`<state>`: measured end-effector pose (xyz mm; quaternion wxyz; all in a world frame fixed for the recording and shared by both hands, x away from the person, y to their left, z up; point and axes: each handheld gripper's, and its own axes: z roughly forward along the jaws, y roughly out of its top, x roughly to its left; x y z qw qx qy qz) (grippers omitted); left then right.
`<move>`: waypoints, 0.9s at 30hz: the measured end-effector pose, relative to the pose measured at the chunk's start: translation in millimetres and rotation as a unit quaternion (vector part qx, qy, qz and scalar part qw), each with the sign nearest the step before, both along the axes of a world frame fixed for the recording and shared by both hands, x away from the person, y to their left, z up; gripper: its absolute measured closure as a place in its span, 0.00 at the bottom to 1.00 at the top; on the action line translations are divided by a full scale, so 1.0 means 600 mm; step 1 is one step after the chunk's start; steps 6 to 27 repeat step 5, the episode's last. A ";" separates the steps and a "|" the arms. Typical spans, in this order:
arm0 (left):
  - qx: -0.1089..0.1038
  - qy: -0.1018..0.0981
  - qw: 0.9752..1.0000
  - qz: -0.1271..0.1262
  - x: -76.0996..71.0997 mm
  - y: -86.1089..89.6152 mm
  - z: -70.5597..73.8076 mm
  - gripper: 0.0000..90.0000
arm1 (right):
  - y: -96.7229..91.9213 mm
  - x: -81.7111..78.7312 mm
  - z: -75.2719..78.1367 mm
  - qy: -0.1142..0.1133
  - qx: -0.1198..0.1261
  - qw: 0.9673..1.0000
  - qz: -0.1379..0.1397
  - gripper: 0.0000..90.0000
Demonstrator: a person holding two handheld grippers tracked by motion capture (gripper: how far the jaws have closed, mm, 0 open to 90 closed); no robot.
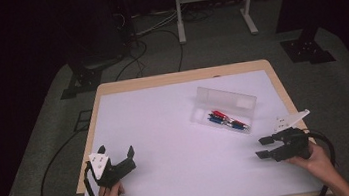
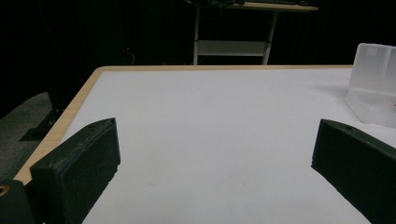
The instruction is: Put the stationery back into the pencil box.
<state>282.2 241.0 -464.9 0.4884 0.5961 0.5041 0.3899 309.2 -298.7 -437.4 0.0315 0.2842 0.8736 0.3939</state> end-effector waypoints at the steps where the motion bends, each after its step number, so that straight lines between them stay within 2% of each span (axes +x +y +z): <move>1: 0.000 0.000 1.000 0.000 0.000 0.000 0.000 0.00 | 0.001 -0.003 0.001 -0.002 0.001 1.000 0.000 0.45; 5: 0.000 0.001 1.000 -0.002 0.001 0.000 0.000 0.00 | 0.003 -0.015 0.002 -0.019 0.022 1.000 -0.006 0.44; 27: 0.000 0.001 1.000 -0.002 0.001 0.000 0.000 0.00 | 0.003 -0.015 0.002 -0.019 0.022 1.000 -0.006 0.44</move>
